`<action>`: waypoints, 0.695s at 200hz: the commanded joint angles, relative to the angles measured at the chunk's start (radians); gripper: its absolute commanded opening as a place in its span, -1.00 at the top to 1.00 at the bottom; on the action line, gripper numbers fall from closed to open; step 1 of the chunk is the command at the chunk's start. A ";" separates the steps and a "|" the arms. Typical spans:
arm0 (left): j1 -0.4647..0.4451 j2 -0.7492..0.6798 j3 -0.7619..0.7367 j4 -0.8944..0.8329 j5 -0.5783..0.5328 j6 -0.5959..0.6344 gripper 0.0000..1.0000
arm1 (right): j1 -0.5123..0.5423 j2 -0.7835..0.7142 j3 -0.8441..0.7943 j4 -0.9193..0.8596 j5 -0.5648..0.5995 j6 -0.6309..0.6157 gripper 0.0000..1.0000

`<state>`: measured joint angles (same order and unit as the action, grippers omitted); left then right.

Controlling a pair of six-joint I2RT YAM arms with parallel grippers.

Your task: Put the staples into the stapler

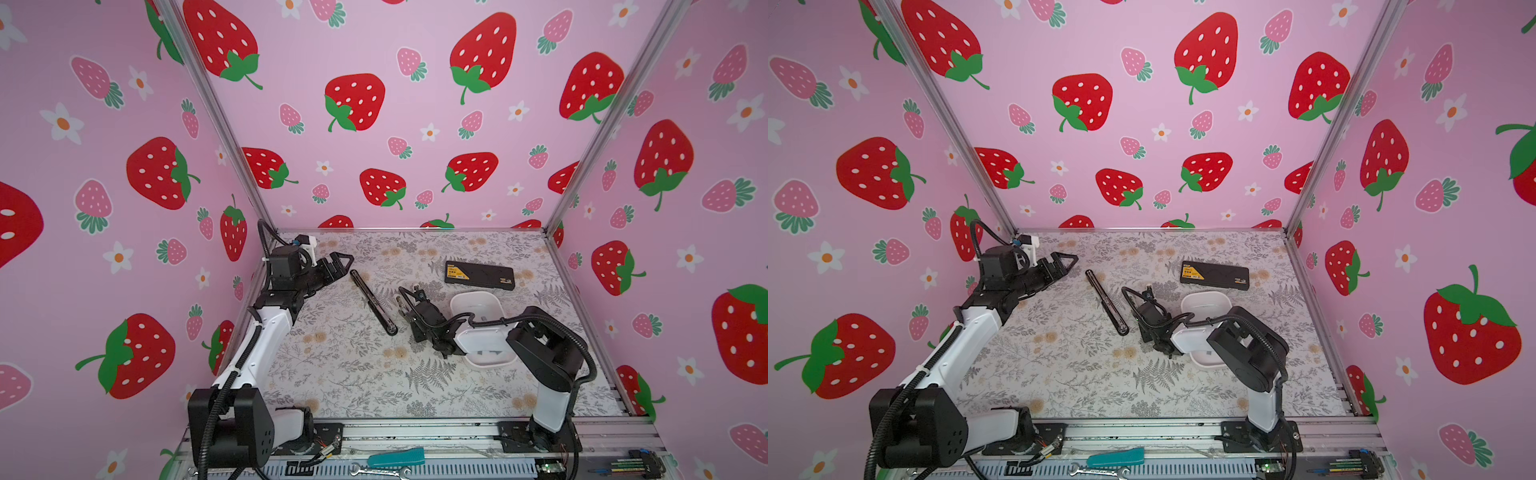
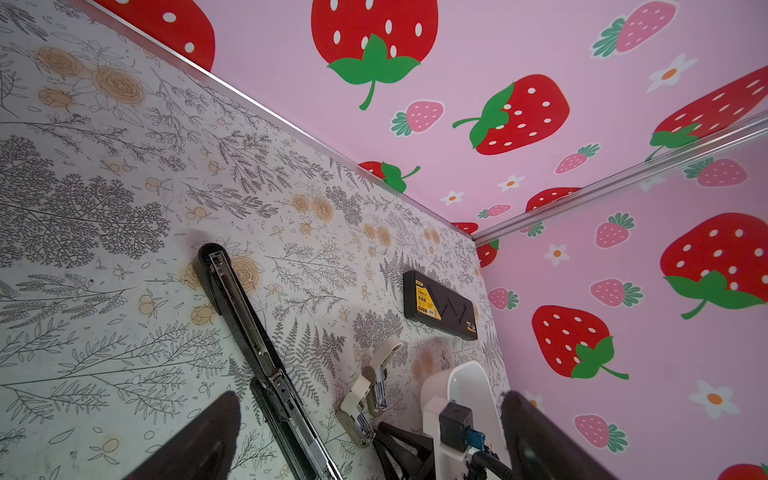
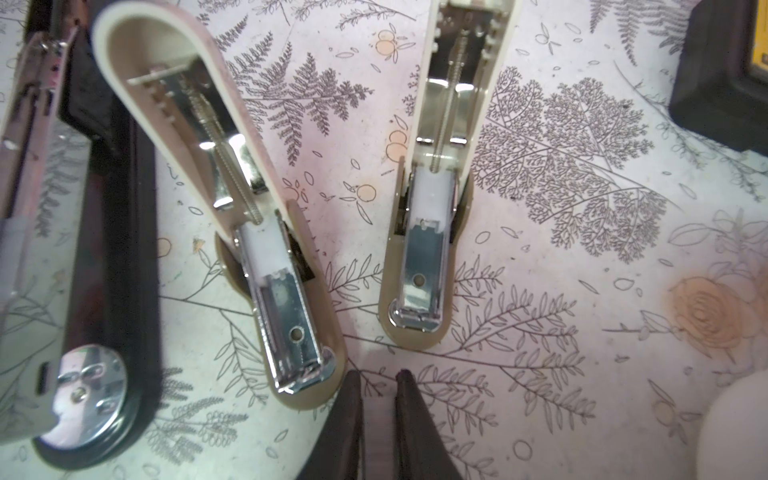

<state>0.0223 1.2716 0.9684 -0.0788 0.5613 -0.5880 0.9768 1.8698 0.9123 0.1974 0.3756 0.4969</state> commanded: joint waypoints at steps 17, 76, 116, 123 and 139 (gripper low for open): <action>-0.002 0.005 0.038 0.005 0.016 0.004 -0.98 | -0.005 0.023 0.003 -0.076 -0.007 0.006 0.66; -0.004 0.012 0.055 -0.035 0.013 0.016 -0.98 | -0.006 -0.099 0.012 -0.065 0.013 -0.057 0.72; -0.034 0.045 0.097 -0.103 0.011 0.054 -0.98 | -0.004 -0.197 -0.019 0.080 -0.023 -0.156 0.74; -0.041 0.056 0.109 -0.120 0.011 0.065 -0.98 | -0.004 -0.209 -0.020 0.109 -0.041 -0.177 0.74; -0.062 0.091 0.140 -0.151 0.013 0.082 -0.98 | -0.004 -0.215 -0.015 0.156 -0.077 -0.205 0.74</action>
<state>-0.0124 1.3231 1.0325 -0.1631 0.5610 -0.5499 0.9768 1.6775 0.9115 0.2501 0.3496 0.3641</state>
